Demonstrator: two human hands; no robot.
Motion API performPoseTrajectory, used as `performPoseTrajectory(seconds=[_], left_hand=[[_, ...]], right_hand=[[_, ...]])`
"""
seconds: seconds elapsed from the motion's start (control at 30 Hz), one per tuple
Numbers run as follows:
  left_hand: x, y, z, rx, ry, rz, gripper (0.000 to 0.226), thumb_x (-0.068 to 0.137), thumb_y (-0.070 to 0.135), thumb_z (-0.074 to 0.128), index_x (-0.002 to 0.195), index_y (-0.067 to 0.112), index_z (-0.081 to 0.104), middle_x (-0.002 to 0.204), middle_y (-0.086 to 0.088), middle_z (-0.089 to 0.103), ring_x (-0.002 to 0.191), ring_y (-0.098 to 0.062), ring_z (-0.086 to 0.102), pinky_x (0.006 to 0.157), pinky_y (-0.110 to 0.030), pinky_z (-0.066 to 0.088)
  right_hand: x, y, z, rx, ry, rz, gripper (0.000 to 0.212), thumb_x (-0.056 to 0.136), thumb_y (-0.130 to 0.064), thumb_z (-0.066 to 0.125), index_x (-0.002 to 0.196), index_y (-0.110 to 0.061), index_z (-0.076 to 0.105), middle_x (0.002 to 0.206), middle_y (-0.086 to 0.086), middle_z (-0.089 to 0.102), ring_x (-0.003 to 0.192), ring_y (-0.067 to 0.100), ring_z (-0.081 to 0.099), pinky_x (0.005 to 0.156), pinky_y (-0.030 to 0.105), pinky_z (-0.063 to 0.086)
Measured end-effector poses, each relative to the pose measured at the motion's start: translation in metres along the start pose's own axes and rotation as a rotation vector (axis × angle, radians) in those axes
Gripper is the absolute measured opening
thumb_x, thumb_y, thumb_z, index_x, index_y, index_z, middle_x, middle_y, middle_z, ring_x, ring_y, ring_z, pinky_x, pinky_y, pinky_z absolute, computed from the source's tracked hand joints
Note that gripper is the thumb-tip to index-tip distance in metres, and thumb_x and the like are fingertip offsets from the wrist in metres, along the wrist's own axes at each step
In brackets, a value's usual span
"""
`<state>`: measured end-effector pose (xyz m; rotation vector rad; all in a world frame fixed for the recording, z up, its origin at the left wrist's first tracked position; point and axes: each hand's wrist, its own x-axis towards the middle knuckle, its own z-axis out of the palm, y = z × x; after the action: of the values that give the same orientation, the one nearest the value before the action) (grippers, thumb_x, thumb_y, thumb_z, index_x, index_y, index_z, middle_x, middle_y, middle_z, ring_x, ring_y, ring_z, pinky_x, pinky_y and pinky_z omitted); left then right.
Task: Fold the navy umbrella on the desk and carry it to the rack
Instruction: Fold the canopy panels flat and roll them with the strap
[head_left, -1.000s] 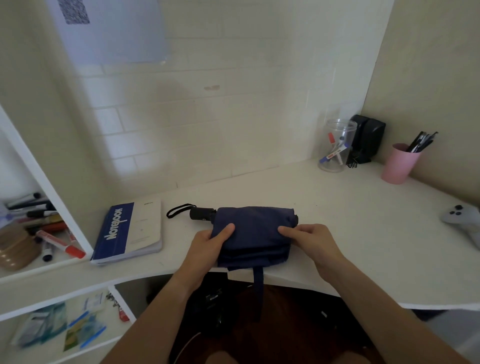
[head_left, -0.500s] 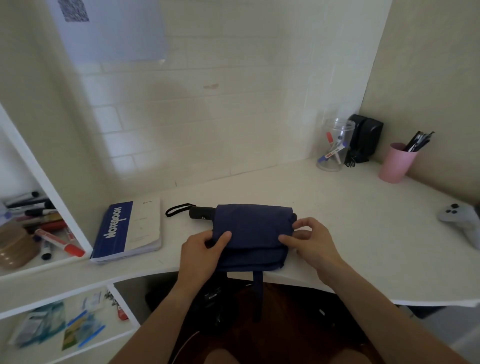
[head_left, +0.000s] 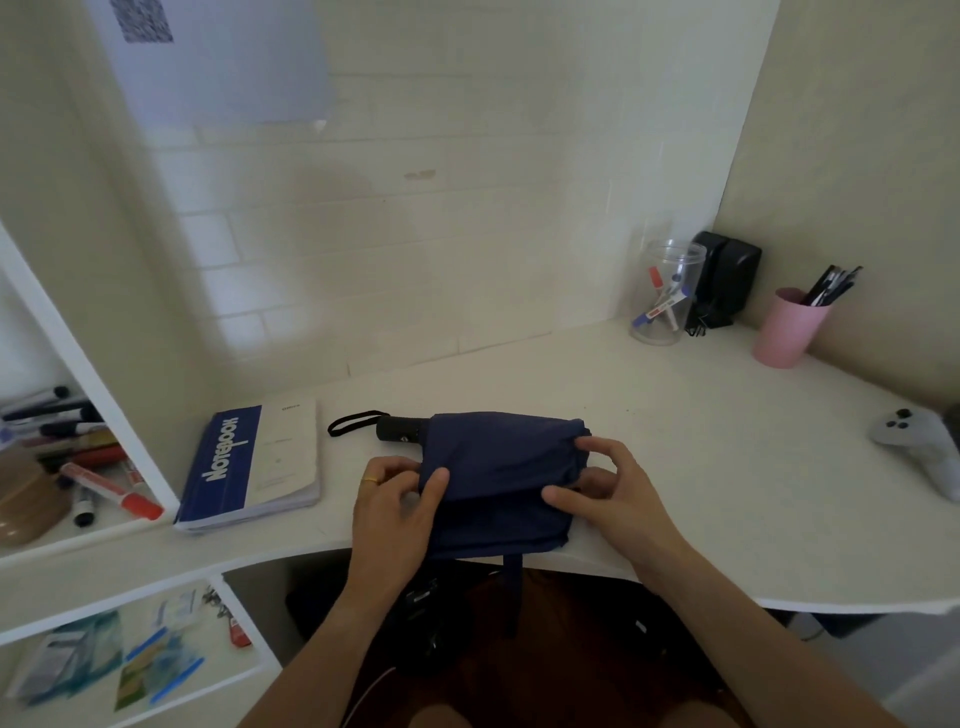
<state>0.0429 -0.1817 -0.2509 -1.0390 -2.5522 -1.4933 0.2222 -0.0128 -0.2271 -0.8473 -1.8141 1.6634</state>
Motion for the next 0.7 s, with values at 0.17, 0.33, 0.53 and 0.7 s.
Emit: performPoseTrajectory(seconds=[0.17,0.33,0.53,0.7], left_hand=[[0.0,0.009,-0.005,-0.251,0.065,0.044,0.031,0.09,0.047,0.06,0.085,0.021,0.076,0.109,0.008,0.064,0.102,-0.006,0.062,0.084,-0.007,0.044],[-0.002,0.027,-0.011,-0.57,-0.101,-0.104,0.019,0.1,0.033,0.058,0.099,0.026,0.076,0.098,0.01,0.077,0.091,0.0,0.068,0.076,-0.013,0.052],[0.0,0.017,-0.012,-0.572,-0.147,-0.13,0.023,0.102,0.032,0.056,0.103,0.019,0.075,0.1,0.007,0.078,0.094,-0.002,0.07,0.077,-0.012,0.051],[0.001,0.008,-0.016,-0.426,-0.166,-0.078,0.03,0.1,0.033,0.059,0.085,0.01,0.07,0.084,-0.007,0.071,0.076,-0.012,0.065,0.07,-0.017,0.048]], right_hand=[[0.0,0.004,-0.003,-0.101,-0.002,-0.08,0.046,0.078,-0.019,0.085,0.117,-0.027,0.062,0.089,0.002,0.077,0.089,0.019,0.072,0.077,0.025,0.052],[0.001,0.001,-0.001,-0.111,0.134,-0.118,0.022,0.08,-0.03,0.083,0.098,-0.022,0.074,0.114,-0.002,0.06,0.092,0.014,0.066,0.074,0.02,0.054],[0.0,0.0,-0.003,0.022,0.117,-0.256,0.006,0.088,-0.014,0.074,0.089,-0.008,0.076,0.085,0.005,0.072,0.07,0.01,0.066,0.063,0.023,0.051],[-0.002,0.005,-0.002,0.096,0.052,-0.156,0.017,0.092,-0.017,0.071,0.093,0.001,0.072,0.093,0.014,0.077,0.088,0.023,0.076,0.08,0.031,0.06]])
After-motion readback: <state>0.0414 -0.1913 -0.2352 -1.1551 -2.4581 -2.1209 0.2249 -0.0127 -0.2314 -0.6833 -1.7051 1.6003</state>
